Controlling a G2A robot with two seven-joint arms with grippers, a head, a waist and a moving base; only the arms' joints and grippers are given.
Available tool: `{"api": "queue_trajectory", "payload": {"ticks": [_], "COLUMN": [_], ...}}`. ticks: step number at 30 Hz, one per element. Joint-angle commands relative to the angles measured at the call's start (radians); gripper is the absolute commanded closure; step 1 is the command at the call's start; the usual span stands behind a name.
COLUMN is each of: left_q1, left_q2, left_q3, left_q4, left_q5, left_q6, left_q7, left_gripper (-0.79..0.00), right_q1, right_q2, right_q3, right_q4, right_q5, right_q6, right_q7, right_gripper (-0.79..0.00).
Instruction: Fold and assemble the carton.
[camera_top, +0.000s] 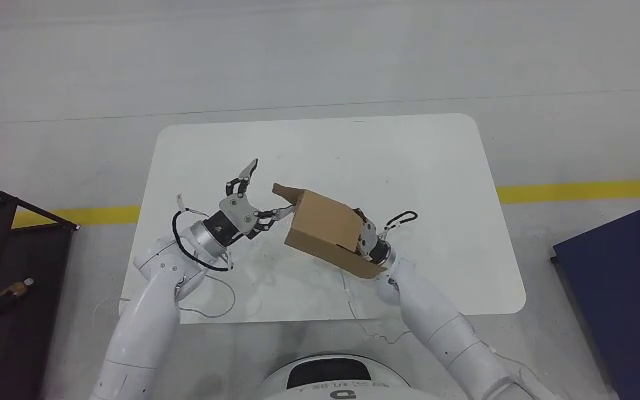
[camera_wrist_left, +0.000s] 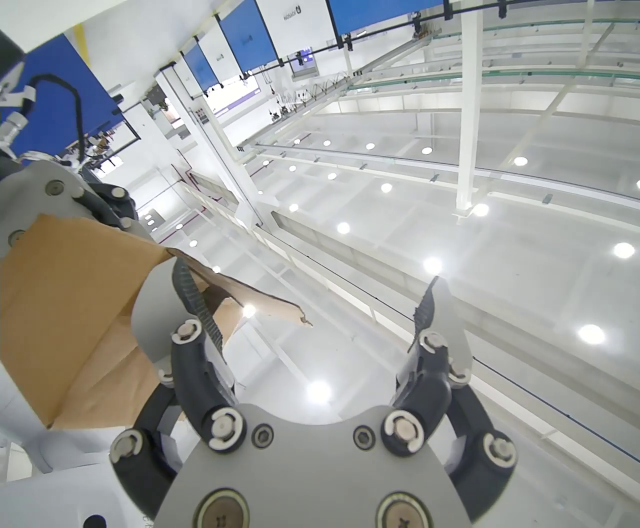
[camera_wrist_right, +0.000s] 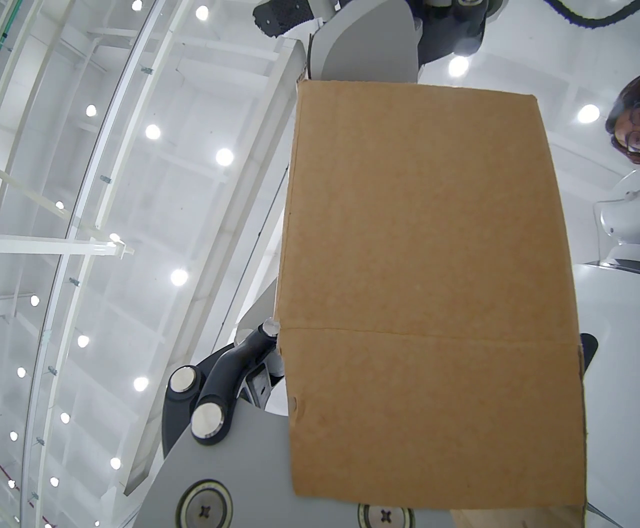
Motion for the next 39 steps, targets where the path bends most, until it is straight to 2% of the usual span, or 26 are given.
{"api": "queue_trajectory", "payload": {"ticks": [1, 4, 16, 28, 33, 37, 39], "left_q1": [0.004, 0.008, 0.007, 0.026, 0.036, 0.053, 0.051], "left_q2": [0.004, 0.006, 0.015, 0.025, 0.031, 0.032, 0.031], "left_q3": [-0.007, -0.014, -0.023, -0.048, -0.103, -0.142, -0.148], "left_q4": [0.002, 0.003, -0.010, -0.023, -0.029, -0.044, -0.051], "left_q5": [0.017, 0.023, 0.053, 0.060, 0.031, -0.052, -0.106], "left_q6": [0.022, 0.030, 0.078, 0.113, 0.105, 0.109, 0.104], "left_q7": [-0.021, -0.036, -0.077, -0.097, -0.091, -0.100, -0.083], "left_gripper": [-0.693, -0.610, -0.397, -0.369, -0.385, -0.431, -0.428], "right_q1": [-0.002, -0.004, 0.005, 0.013, 0.013, 0.012, 0.012], "right_q2": [0.004, 0.008, 0.015, 0.020, 0.021, 0.021, 0.021], "right_q3": [0.006, 0.009, 0.001, 0.022, 0.029, 0.032, 0.033], "right_q4": [-0.006, -0.012, 0.002, 0.019, 0.019, 0.018, 0.018], "right_q5": [-0.010, -0.020, -0.064, -0.064, -0.069, -0.073, -0.075], "right_q6": [0.000, 0.000, -0.018, -0.031, -0.033, -0.034, -0.035], "right_q7": [-0.001, -0.002, 0.016, 0.029, 0.030, 0.025, 0.021], "right_gripper": [0.000, 0.000, 0.000, 0.000, 0.000, 0.000, 0.000]}}
